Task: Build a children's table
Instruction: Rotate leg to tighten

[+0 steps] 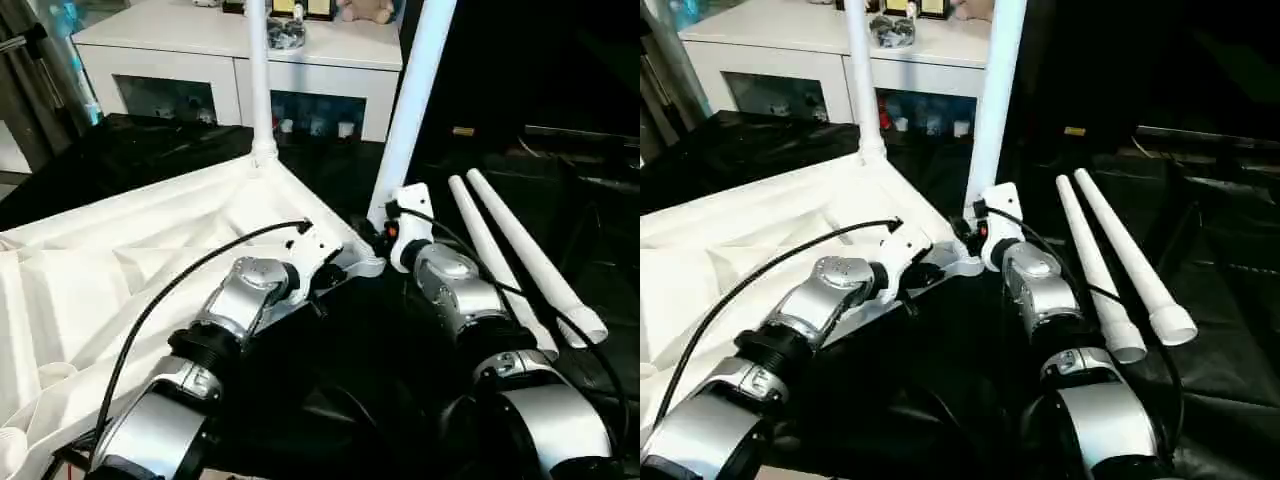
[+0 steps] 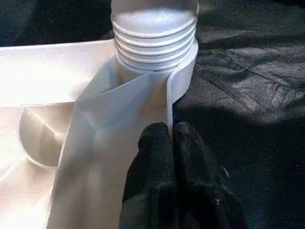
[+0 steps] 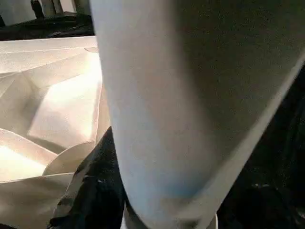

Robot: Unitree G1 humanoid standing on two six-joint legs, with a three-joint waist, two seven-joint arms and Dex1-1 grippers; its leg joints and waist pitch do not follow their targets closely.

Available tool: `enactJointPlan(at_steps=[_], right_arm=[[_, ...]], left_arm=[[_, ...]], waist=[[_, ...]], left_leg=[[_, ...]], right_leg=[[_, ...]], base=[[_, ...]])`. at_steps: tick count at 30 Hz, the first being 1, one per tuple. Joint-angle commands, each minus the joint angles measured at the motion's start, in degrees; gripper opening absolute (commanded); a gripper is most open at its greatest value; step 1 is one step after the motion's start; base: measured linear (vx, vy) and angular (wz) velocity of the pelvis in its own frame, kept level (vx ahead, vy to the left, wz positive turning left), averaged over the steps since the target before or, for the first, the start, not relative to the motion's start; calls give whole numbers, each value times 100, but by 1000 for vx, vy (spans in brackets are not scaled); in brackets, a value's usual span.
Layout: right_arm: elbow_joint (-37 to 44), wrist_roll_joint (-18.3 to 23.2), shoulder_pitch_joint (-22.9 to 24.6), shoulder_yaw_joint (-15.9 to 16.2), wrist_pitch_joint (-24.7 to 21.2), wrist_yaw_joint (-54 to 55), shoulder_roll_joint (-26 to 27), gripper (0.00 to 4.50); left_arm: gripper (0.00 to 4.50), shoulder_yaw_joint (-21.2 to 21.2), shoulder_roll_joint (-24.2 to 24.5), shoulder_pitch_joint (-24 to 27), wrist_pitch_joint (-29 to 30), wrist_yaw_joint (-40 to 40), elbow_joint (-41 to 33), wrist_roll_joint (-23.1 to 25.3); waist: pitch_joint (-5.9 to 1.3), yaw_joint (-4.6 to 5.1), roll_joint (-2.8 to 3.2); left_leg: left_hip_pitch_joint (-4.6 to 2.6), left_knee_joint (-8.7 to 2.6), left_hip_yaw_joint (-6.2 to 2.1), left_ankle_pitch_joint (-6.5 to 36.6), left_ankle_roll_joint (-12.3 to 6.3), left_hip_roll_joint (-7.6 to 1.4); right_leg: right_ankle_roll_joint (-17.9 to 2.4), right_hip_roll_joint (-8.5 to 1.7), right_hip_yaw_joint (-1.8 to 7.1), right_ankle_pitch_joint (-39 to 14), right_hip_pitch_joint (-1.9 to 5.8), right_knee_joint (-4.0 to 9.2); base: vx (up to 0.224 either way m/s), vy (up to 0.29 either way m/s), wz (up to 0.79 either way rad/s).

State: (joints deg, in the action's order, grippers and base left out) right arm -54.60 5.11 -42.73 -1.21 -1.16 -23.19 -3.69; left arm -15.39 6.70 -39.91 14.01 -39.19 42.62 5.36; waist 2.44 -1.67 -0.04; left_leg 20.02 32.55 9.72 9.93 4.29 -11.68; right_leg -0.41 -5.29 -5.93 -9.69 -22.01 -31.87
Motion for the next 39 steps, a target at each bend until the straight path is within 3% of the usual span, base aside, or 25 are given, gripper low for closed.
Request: enactJointPlan(at_steps=[1,2,5,11,12,16,18,20,22,24,25,32,36,39], right_arm=[[-538,-96,359,338,-349,-338,254,261],[-518,-113,334,327,-306,-442,249,263],[-468,-143,323,345,-238,-576,233,288],[-295,-122,347,353,-183,-839,164,345],[-248,-129,359,364,-169,-920,141,352],[-107,-186,402,421,-116,-1118,68,397],[103,-200,467,517,-124,-1430,-35,397],[301,-188,532,591,-174,-1734,-144,397],[474,-180,596,647,-227,-1977,-245,397],[682,-173,675,722,-298,-2270,-382,397],[895,-131,762,785,-359,-2573,-540,397],[1674,46,1087,954,-684,-3626,-1136,397],[2236,103,1332,1075,-804,-4061,-1456,397],[2487,155,1442,1116,-900,-4196,-1526,397]], left_arm=[[0,-24,-50,-166,-214,62,-254,30],[0,-23,-31,-130,-224,14,-306,27],[0,-14,3,-99,-268,-49,-349,16],[0,-88,133,17,-429,-294,-509,-10],[0,-97,160,52,-446,-348,-558,-29],[0,-111,233,139,-451,-470,-688,-70],[0,-132,312,216,-487,-624,-790,-102],[0,-145,377,267,-531,-750,-854,-124],[0,-151,432,310,-569,-871,-917,-155],[0,-158,502,356,-566,-1023,-1001,-194],[0,-162,583,393,-575,-1173,-1059,-231],[0,-210,931,562,-815,-1933,-1306,-407],[0,-308,1210,701,-1026,-2511,-1497,-500],[0,-338,1294,762,-1076,-2743,-1564,-571]], waist=[[-209,48,65],[-212,61,42],[-212,58,49],[-206,26,44],[-206,30,41],[-233,2,43],[-247,-7,40],[-285,-41,25],[-296,-69,24],[-303,-75,40],[-320,-82,31],[-362,-204,45],[-360,-233,55],[-341,-239,63]], left_leg=[[-145,-428,-132,3243,37,-104],[-131,-435,-131,3256,25,-106],[-79,-458,-134,3131,13,-119],[-99,-450,-106,2957,-42,-119],[-68,-464,-102,2919,-50,-125],[-51,-479,-80,2687,-58,-149],[-29,-483,-61,2529,-63,-155],[15,-469,-24,2121,-132,-169],[0,-438,25,1892,-223,-169],[1,-426,35,1812,-241,-164],[37,-414,35,1621,-289,-166],[58,-330,72,902,-477,-171],[51,-321,73,901,-544,-190],[48,-341,67,1131,-439,-195]], right_leg=[[-343,-332,109,-3780,3,649],[-355,-324,108,-3733,14,645],[-432,-341,131,-3568,48,605],[-492,-360,161,-3583,28,614],[-496,-351,169,-3512,47,602],[-665,-351,225,-3092,64,535],[-786,-342,251,-2787,78,490],[-1004,-332,295,-2130,125,407],[-1200,-311,316,-1731,118,350],[-1254,-312,325,-1657,128,328],[-1287,-312,323,-1442,172,291],[-1584,-282,322,-323,230,113],[-1596,-280,317,-277,224,103],[-1543,-286,316,-635,216,135]], base=[[0,0,0],[0,0,0],[0,0,0],[0,0,0],[0,0,0],[0,0,0],[0,0,0],[0,0,0],[0,0,0],[0,0,0],[0,0,0],[15,-5,1],[0,0,0],[0,0,0]])
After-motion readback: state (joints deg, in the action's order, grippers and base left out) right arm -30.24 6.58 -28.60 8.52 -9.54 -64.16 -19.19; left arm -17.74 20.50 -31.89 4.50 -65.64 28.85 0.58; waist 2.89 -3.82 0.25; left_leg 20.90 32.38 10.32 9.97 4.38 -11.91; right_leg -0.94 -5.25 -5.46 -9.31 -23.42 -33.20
